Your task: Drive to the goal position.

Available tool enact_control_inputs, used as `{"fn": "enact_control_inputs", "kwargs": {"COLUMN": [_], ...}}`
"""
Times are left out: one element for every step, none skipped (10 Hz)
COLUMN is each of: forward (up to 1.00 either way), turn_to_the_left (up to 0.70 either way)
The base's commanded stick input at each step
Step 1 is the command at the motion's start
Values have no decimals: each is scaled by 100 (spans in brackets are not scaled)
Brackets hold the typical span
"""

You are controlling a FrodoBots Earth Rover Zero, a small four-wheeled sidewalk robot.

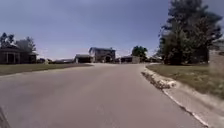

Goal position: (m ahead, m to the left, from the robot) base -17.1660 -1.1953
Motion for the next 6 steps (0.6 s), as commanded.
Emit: {"fn": "enact_control_inputs", "kwargs": {"forward": [70,70,70,70,70,48], "turn_to_the_left": [-26,-29,-33,-21,0,0]}}
